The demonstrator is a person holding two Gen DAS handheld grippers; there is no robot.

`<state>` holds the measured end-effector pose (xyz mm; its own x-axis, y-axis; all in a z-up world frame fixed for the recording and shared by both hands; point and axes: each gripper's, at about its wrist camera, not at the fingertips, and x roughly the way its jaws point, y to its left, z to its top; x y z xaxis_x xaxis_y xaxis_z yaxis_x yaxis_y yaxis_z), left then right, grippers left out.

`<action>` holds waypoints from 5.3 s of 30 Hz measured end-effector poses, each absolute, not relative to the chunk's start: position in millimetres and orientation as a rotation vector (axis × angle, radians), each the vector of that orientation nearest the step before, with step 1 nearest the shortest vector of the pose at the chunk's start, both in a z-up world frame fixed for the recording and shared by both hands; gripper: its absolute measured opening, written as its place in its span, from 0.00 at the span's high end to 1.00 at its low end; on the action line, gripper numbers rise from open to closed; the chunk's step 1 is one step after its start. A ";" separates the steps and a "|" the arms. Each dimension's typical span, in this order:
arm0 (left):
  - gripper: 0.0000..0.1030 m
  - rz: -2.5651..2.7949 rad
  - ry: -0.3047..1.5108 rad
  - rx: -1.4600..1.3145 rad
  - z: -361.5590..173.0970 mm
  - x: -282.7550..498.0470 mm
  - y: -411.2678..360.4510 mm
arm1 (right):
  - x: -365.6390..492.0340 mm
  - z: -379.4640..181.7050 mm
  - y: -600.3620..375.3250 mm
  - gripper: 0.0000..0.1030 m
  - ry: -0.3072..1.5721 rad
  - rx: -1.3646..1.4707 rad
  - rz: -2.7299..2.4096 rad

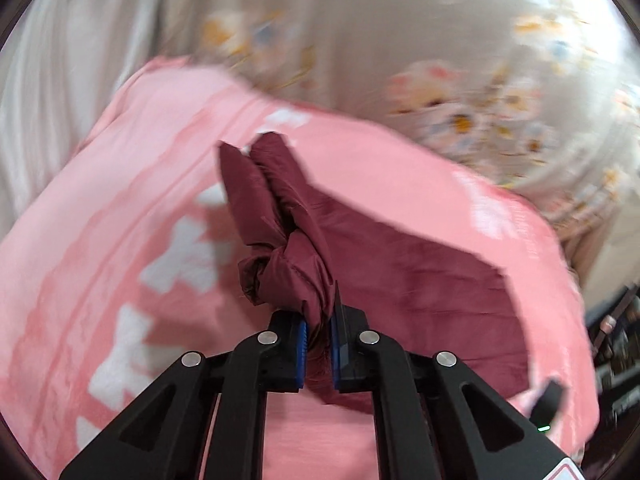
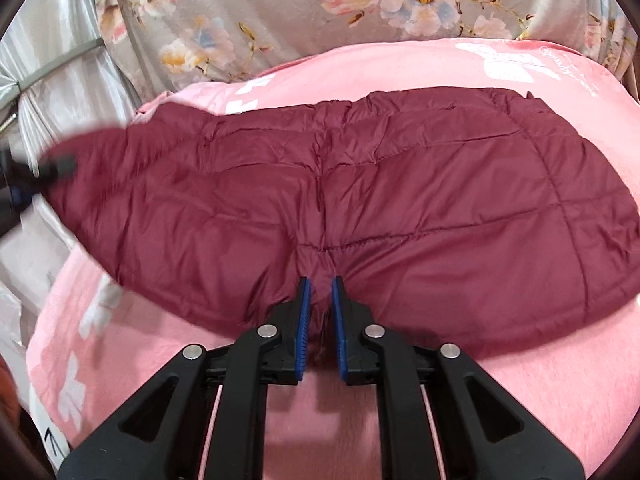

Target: Fold large clothes

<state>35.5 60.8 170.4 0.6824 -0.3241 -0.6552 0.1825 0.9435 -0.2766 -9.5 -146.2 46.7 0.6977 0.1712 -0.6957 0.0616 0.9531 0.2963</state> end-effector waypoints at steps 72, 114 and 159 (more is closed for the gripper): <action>0.48 -0.323 0.987 0.173 61.9 16.7 -130.4 | -67.6 50.4 -362.6 0.83 0.788 0.496 -0.239; 0.44 -0.173 0.826 0.190 42.9 183.8 -214.9 | 105.5 36.4 -397.9 0.67 0.740 0.441 -0.340; 0.23 -0.173 0.895 0.225 54.3 81.3 -179.9 | 0.6 34.8 -388.0 0.42 0.764 0.537 -0.297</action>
